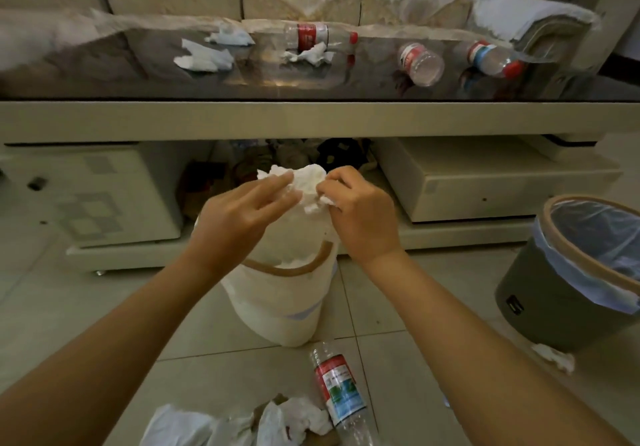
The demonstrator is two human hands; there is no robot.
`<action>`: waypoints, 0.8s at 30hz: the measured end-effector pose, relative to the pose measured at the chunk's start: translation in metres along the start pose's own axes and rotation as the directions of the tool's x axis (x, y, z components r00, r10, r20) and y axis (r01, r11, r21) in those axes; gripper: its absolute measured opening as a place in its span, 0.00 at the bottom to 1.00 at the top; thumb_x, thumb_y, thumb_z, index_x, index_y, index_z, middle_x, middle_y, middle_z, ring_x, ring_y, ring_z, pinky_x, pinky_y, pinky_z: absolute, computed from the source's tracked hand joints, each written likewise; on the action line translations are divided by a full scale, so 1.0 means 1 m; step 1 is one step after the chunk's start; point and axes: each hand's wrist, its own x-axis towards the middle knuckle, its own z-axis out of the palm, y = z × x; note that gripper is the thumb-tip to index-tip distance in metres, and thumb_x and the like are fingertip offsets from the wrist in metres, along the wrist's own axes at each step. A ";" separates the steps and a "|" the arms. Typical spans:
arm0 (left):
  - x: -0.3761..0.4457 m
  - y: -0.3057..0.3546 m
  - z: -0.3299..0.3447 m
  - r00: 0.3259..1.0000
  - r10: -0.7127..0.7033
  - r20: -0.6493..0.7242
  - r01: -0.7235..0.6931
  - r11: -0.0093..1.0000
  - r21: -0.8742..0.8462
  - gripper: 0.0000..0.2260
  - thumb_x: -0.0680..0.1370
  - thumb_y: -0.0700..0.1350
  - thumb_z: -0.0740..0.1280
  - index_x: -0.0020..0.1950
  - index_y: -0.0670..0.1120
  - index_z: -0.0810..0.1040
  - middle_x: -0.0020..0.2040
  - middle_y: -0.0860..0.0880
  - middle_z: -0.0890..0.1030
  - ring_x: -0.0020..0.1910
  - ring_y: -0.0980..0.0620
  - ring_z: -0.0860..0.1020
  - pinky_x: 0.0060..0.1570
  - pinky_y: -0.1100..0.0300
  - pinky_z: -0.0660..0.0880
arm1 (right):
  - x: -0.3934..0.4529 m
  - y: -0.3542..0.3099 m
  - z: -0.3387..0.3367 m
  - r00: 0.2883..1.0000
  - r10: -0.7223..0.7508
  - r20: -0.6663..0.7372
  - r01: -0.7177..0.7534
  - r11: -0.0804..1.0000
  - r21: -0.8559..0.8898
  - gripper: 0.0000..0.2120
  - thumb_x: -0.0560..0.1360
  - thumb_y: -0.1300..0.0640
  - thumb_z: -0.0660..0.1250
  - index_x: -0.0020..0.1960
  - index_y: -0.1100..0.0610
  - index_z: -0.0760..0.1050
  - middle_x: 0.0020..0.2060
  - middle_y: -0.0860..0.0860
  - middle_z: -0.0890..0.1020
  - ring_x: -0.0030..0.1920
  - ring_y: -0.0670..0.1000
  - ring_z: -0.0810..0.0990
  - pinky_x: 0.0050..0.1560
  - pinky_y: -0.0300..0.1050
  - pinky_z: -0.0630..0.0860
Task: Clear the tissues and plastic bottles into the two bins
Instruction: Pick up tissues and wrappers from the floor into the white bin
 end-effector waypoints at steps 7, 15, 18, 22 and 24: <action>-0.024 -0.026 0.035 0.874 -0.237 0.424 0.199 0.971 0.134 0.25 0.77 0.41 0.64 0.73 0.52 0.65 0.76 0.49 0.60 0.75 0.46 0.60 0.70 0.44 0.61 | 0.003 -0.029 0.057 0.725 0.206 0.657 -0.297 0.954 0.028 0.22 0.80 0.56 0.60 0.73 0.53 0.62 0.73 0.54 0.64 0.68 0.56 0.67 0.65 0.49 0.68; -0.035 -0.020 0.047 0.828 -0.265 0.494 0.300 0.954 0.009 0.20 0.81 0.50 0.56 0.74 0.54 0.63 0.76 0.52 0.61 0.75 0.50 0.60 0.71 0.49 0.57 | -0.018 -0.016 0.053 0.747 0.158 0.646 -0.049 0.982 -0.183 0.28 0.78 0.42 0.58 0.75 0.50 0.59 0.76 0.53 0.58 0.75 0.54 0.56 0.72 0.53 0.58; -0.031 -0.008 0.048 0.871 -0.258 0.418 0.297 0.954 -0.031 0.20 0.79 0.52 0.61 0.71 0.52 0.69 0.71 0.50 0.71 0.69 0.48 0.70 0.64 0.48 0.66 | -0.027 -0.008 0.034 0.835 0.107 0.540 -0.015 0.985 -0.171 0.25 0.77 0.46 0.62 0.71 0.53 0.66 0.71 0.54 0.67 0.70 0.55 0.65 0.66 0.52 0.65; -0.017 0.017 0.045 0.909 -0.208 0.361 0.245 0.968 -0.059 0.21 0.78 0.56 0.59 0.70 0.51 0.70 0.67 0.49 0.74 0.64 0.48 0.74 0.61 0.50 0.69 | -0.054 0.013 0.001 0.883 0.095 0.459 0.001 0.979 -0.205 0.22 0.73 0.48 0.66 0.66 0.54 0.73 0.66 0.57 0.73 0.64 0.57 0.73 0.59 0.56 0.74; -0.009 0.035 0.043 0.924 -0.161 0.347 0.195 0.979 -0.063 0.21 0.78 0.56 0.59 0.69 0.51 0.71 0.66 0.50 0.75 0.63 0.49 0.74 0.61 0.50 0.69 | -0.071 0.024 -0.017 0.875 0.122 0.468 0.002 0.967 -0.255 0.22 0.73 0.47 0.65 0.65 0.54 0.73 0.67 0.57 0.73 0.64 0.58 0.73 0.59 0.56 0.73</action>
